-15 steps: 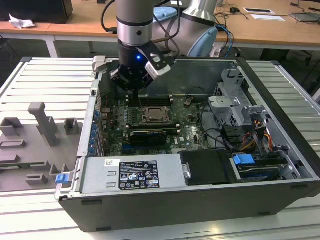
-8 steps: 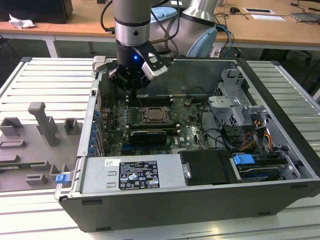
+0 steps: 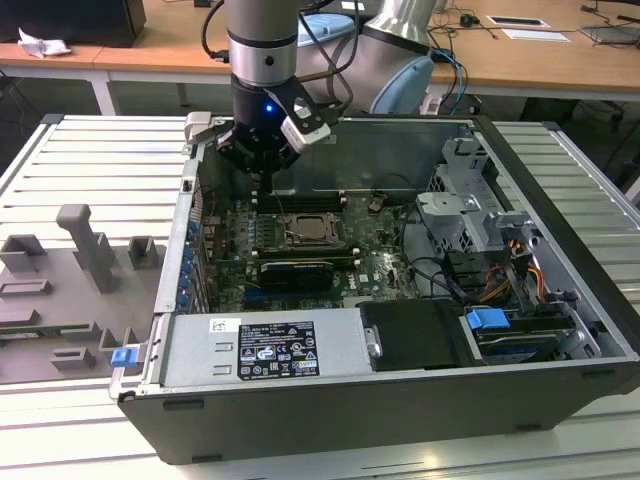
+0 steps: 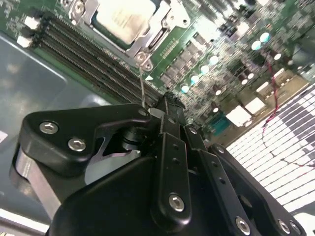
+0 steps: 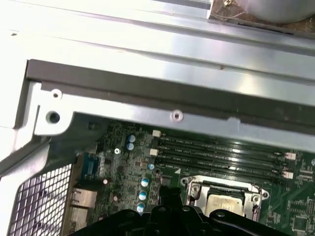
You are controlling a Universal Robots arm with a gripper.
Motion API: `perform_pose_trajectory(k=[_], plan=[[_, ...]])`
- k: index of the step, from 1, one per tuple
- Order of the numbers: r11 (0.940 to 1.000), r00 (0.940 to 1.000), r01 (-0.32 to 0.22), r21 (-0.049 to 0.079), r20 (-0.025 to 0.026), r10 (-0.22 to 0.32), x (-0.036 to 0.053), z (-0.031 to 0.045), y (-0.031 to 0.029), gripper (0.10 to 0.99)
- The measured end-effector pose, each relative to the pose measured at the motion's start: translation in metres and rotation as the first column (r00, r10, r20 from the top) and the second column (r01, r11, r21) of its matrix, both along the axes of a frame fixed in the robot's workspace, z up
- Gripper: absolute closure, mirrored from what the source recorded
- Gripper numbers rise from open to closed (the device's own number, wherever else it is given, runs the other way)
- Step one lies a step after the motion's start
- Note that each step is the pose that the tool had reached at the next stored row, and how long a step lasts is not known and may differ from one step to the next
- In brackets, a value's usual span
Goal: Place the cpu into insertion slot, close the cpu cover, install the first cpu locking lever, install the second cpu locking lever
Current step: 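Install the first cpu locking lever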
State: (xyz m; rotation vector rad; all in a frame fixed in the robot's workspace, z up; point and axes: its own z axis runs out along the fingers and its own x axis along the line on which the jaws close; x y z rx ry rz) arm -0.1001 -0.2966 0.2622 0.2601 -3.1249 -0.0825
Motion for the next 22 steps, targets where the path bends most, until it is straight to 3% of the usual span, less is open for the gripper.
perform_pose_trajectory(k=[22], plan=[[0.9998,0.9998,0.020,0.000,0.0000,-0.020,0.0225,-0.0003,0.0009,0.980]])
